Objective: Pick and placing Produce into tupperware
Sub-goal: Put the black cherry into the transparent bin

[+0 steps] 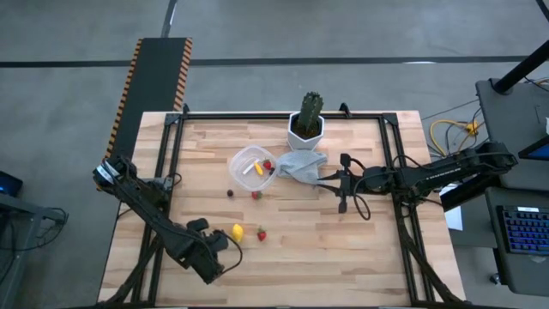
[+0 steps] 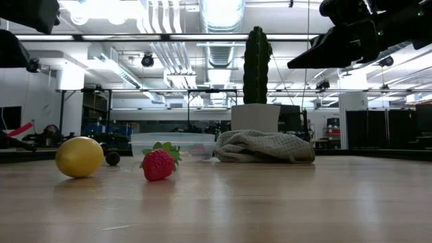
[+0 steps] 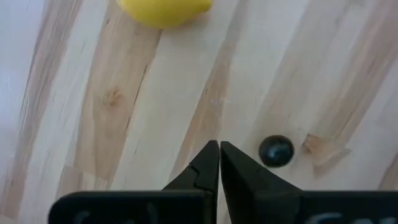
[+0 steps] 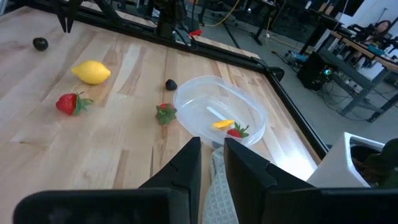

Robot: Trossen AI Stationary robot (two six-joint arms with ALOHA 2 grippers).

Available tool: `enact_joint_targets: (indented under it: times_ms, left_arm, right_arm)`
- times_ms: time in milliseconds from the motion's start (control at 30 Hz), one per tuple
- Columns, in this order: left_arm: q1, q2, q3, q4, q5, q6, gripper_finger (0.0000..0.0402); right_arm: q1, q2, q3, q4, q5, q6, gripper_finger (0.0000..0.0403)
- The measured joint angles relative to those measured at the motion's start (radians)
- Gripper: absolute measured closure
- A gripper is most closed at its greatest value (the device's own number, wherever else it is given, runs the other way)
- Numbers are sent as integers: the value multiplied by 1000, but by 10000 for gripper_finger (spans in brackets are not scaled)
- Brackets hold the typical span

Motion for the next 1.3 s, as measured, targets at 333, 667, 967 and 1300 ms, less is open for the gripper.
enact_joint_targets:
  times_ms: [333,667,967,1300]
  left_arm:
    - [0,0,1,49,65,-53,400]
    - [0,0,-8,92,93,-53,264]
    - [7,1,-75,148,101,-189,192]
    - [35,3,-101,194,128,-273,192]
  right_arm:
    - [0,0,-6,0,0,2,342]
    - [0,0,-11,0,0,3,342]
    - [0,0,-14,0,0,2,337]
    - [0,0,-16,0,0,2,344]
